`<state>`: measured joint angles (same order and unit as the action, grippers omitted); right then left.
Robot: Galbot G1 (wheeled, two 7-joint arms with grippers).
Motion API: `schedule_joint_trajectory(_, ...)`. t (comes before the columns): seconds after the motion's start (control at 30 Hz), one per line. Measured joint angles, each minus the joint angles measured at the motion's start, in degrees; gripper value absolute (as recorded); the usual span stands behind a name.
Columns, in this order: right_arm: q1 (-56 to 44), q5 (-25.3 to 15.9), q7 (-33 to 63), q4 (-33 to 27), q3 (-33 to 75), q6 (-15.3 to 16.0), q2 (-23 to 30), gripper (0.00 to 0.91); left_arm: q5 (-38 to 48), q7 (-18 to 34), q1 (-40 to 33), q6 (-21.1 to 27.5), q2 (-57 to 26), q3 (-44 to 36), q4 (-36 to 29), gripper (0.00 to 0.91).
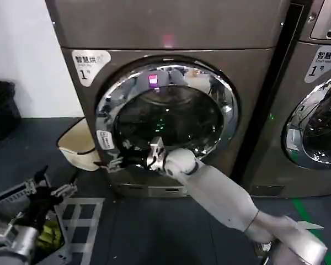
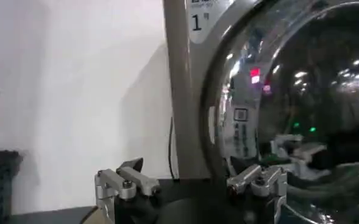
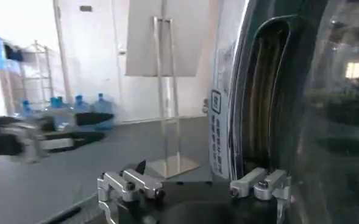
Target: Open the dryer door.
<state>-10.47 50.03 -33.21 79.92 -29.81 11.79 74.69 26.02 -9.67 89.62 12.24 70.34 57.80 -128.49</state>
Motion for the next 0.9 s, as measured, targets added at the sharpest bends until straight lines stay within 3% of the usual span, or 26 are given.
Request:
schedule_joint_trajectory(0.27,1.5,3.4,-3.1,4.8,-2.3,0.9,-3.9,0.907,4.9,-0.1,-3.3,-1.0,-5.4,-0.3,4.3,0.907)
schedule_joint_trajectory(0.63,3.4,5.4,-6.5,11.9,-6.5,0.5,-10.1,0.907,5.3,-0.1,-6.5,-1.1,-9.5,-2.1,8.4,0.907)
schedule_joint_trajectory(0.77,4.1,8.3,-8.8,14.8,-8.3,-0.7,-13.0,0.907,5.3,-0.3,-6.4,-2.6,-11.1,-3.4,9.2,0.907)
schedule_joint_trajectory(0.9,4.8,8.5,-11.8,16.8,-9.7,-2.6,-15.8,0.907,5.2,-0.7,-6.3,-3.7,-12.5,-4.9,9.6,0.907)
